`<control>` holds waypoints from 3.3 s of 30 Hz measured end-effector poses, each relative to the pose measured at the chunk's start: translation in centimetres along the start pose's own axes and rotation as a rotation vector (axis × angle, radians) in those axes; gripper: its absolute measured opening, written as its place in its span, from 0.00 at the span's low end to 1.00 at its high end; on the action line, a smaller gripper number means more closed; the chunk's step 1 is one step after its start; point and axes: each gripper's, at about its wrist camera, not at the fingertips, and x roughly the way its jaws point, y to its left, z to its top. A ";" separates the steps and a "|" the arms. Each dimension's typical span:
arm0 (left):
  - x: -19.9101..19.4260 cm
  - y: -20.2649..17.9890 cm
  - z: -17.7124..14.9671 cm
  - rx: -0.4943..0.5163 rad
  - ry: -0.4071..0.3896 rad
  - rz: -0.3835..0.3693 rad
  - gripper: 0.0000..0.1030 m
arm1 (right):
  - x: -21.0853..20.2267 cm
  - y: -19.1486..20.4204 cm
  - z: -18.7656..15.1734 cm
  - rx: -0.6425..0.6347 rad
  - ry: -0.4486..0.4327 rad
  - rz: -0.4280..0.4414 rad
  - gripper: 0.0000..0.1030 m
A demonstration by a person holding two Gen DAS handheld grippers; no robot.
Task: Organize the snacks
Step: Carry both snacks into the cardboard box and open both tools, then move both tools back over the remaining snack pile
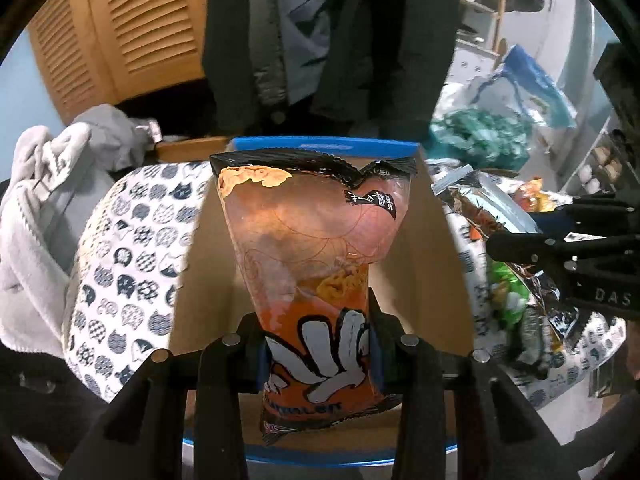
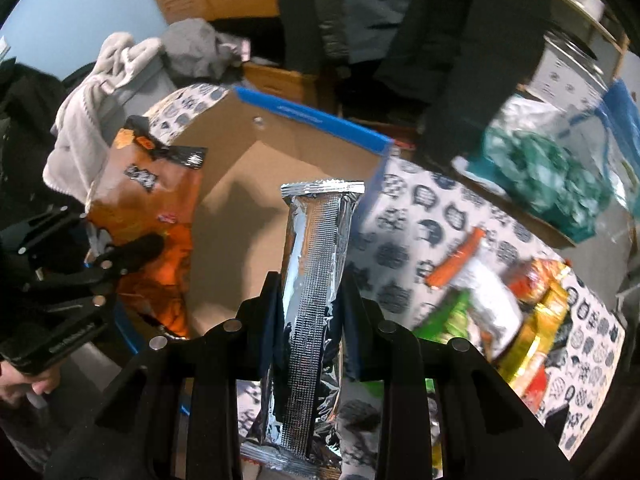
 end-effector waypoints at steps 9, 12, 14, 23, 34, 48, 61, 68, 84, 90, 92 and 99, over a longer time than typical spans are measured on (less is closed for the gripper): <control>1.4 2.0 -1.7 -0.004 0.045 0.045 0.38 | 2.5 3.3 1.4 -0.036 0.045 0.029 0.27; 1.5 2.6 -2.0 -0.018 0.056 0.049 0.38 | 3.0 3.4 1.6 -0.031 0.051 0.035 0.27; 1.5 2.8 -1.9 -0.032 0.061 0.049 0.40 | 3.3 3.4 1.8 -0.020 0.063 0.057 0.29; 0.4 1.6 -1.1 -0.036 0.027 0.037 0.65 | 1.9 2.4 1.4 0.000 0.033 0.051 0.57; -0.8 -3.6 0.2 0.046 0.010 -0.034 0.69 | -2.4 -2.2 -2.3 0.009 -0.012 -0.046 0.69; -0.9 -10.8 0.4 0.164 0.039 -0.102 0.73 | -5.9 -9.4 -8.1 0.120 -0.030 -0.083 0.70; 0.8 -17.8 0.3 0.289 0.086 -0.131 0.78 | -6.1 -17.6 -13.8 0.259 -0.005 -0.134 0.74; 3.1 -20.3 0.4 0.317 0.134 -0.153 0.78 | -5.2 -22.3 -16.3 0.382 0.025 -0.169 0.78; 9.1 -23.4 1.6 0.263 0.237 -0.212 0.78 | 0.2 -27.5 -19.9 0.546 0.124 -0.181 0.81; 11.1 -24.2 1.7 0.270 0.262 -0.210 0.78 | 2.1 -27.6 -20.2 0.556 0.166 -0.177 0.81; 11.9 -24.4 1.6 0.277 0.272 -0.209 0.78 | 2.7 -27.8 -20.2 0.559 0.179 -0.179 0.81; 13.8 -24.7 1.3 0.264 0.321 -0.197 0.78 | 4.8 -28.3 -20.1 0.565 0.227 -0.197 0.81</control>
